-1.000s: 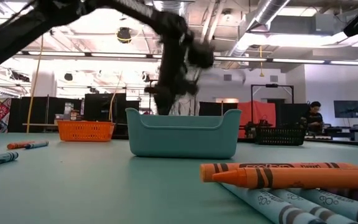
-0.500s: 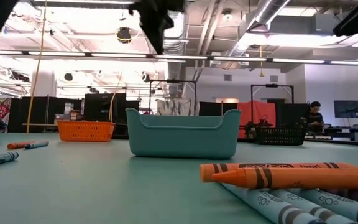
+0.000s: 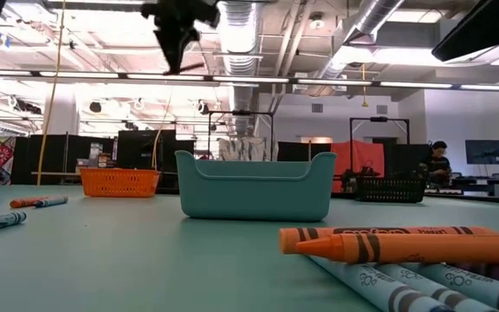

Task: Sort crayons
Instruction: Put the orange crayon into the orange bin

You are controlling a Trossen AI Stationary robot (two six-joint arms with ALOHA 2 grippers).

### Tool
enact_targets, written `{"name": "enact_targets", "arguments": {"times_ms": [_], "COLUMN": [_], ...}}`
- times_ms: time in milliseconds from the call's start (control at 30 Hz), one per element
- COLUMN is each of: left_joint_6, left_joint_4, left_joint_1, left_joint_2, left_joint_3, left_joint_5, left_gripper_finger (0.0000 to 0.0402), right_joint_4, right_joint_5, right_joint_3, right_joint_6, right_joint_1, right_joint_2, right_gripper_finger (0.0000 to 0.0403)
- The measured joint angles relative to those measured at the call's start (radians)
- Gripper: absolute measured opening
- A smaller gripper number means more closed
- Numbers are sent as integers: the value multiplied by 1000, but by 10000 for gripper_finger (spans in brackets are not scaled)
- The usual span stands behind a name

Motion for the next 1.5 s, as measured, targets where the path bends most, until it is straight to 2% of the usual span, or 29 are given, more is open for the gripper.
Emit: {"name": "enact_targets", "arguments": {"times_ms": [100,300,433,567,967,1200,1367,1500], "left_joint_6": [15,65,109,165,261,282,278,278], "left_joint_4": [69,282,403,456,431,485,484,491], "left_joint_1": [38,63,63,76,265,302,304,302], "left_joint_2": [-21,-62,-67,-67,-92,-150,-191,-229], "left_joint_3": [-80,-244,-305,-348,-402,-402,-402,-402], "left_joint_5": [20,156,254,273,290,328,330,331], "left_gripper_finger": [0,0,0,0,0,0,0,0], "right_joint_4": [-3,-16,-44,-85,-305,-374,-372,-369], "right_joint_5": [-2,1,33,49,53,100,105,150], "right_joint_3": [0,0,0,0,0,0,0,0], "right_joint_6": [7,8,10,11,10,7,-56,-95], "right_joint_1": [2,-6,-35,-78,-227,-309,-360,-413], "right_joint_2": [0,0,0,-6,-27,-27,-27,-27], "right_gripper_finger": [140,140,140,140,140,140,140,140]}}
